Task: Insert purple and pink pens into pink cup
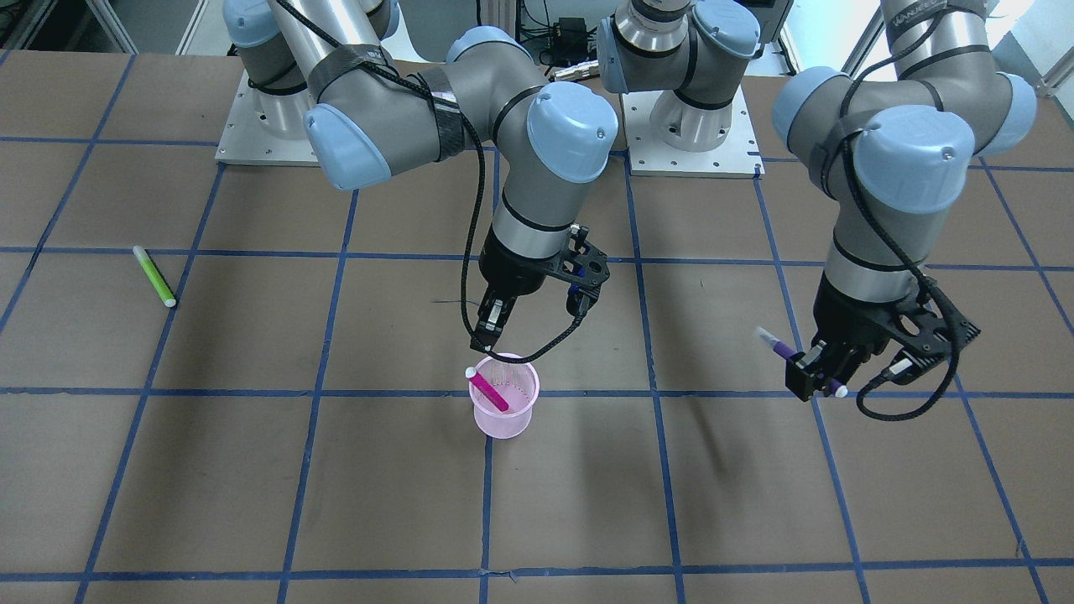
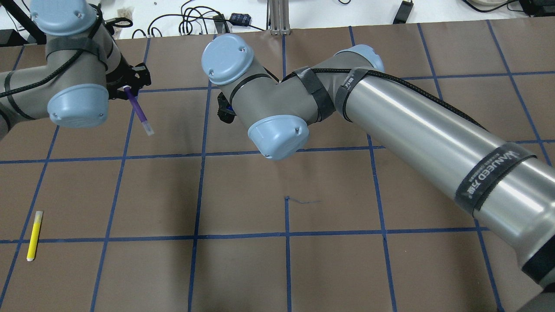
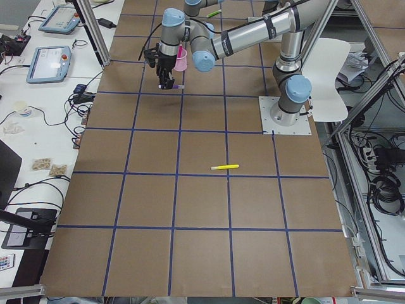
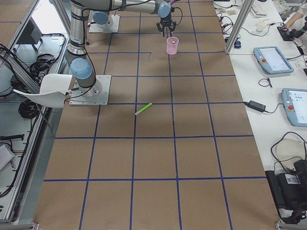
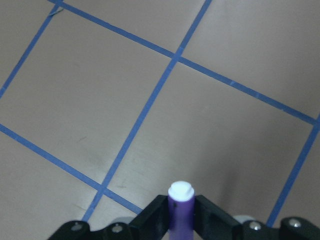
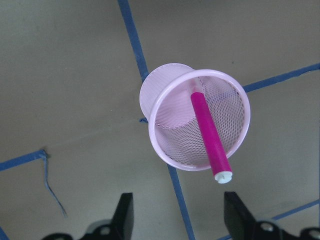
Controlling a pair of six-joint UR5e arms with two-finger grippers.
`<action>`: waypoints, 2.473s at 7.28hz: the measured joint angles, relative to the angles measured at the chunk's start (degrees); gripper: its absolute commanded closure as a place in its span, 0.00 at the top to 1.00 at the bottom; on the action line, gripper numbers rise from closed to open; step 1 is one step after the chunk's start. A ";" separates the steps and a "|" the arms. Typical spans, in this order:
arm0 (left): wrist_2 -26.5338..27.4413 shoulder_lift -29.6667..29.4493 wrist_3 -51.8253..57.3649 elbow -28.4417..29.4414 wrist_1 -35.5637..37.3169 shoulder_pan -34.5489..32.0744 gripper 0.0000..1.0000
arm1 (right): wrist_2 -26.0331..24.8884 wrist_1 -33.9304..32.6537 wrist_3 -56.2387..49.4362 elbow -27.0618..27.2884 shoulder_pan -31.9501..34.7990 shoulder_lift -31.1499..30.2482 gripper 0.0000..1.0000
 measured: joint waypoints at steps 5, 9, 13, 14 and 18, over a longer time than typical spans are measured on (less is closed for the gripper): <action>-4.50 0.05 -10.80 -0.54 4.59 -3.56 0.00 | 6.32 -0.64 -1.44 -2.87 -9.68 -7.08 1.00; 0.65 -1.32 -24.78 -0.41 9.23 -14.99 0.00 | 12.83 6.20 12.84 -2.29 -21.81 -13.62 1.00; 10.72 -4.78 -35.26 0.07 11.54 -25.41 0.00 | 13.98 12.24 30.74 -1.07 -23.54 -19.05 0.87; 11.76 -5.90 -35.84 0.10 14.02 -26.25 0.00 | 15.20 13.61 34.58 -0.85 -23.57 -19.81 0.94; 14.55 -10.37 -37.01 0.05 21.22 -28.18 0.00 | 16.19 16.33 47.27 -0.71 -23.62 -21.09 1.00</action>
